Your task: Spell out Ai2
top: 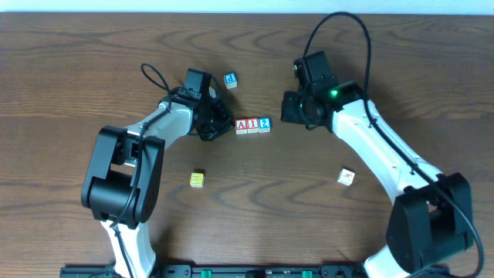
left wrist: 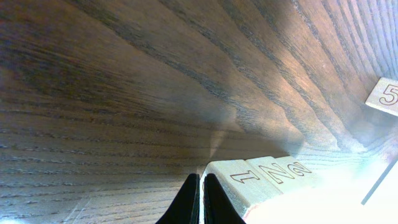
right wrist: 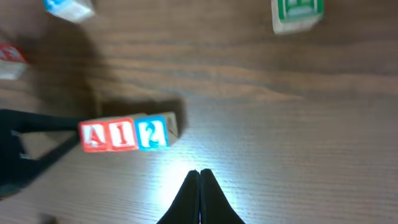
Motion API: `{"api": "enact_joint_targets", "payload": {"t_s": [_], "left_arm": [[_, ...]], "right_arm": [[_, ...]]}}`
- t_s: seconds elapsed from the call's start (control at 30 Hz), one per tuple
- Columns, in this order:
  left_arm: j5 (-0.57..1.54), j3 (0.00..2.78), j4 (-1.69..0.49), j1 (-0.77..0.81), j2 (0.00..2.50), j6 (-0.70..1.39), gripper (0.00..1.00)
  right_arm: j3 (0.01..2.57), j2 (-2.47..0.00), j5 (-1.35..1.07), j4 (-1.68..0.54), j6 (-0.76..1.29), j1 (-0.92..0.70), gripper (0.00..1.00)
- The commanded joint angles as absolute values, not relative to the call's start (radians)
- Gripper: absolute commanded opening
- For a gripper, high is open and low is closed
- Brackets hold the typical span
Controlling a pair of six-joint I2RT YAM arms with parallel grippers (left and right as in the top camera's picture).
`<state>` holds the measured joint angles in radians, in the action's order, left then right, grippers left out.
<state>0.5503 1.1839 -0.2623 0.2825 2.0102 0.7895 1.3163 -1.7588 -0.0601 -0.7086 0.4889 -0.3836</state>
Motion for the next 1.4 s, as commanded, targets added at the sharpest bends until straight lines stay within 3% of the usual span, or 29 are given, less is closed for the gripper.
{"api": "enact_joint_targets", "payload": {"t_s": [0.0,0.57,1.37], "left_arm": [[0.55,1.18,-0.263,0.282,1.988,0.801,0.06],[0.551,1.18,-0.265,0.282,1.988,0.801,0.06],[0.552,1.18,-0.265,0.282,1.988,0.793,0.06]], "right_arm": [[1.274,-1.782,-0.054,-0.689,0.479,-0.388,0.02],[1.254,-1.928,-0.071,-0.495,0.493,-0.419,0.02],[1.254,-1.999,-0.141,-0.452,0.532,-0.435,0.02]]}}
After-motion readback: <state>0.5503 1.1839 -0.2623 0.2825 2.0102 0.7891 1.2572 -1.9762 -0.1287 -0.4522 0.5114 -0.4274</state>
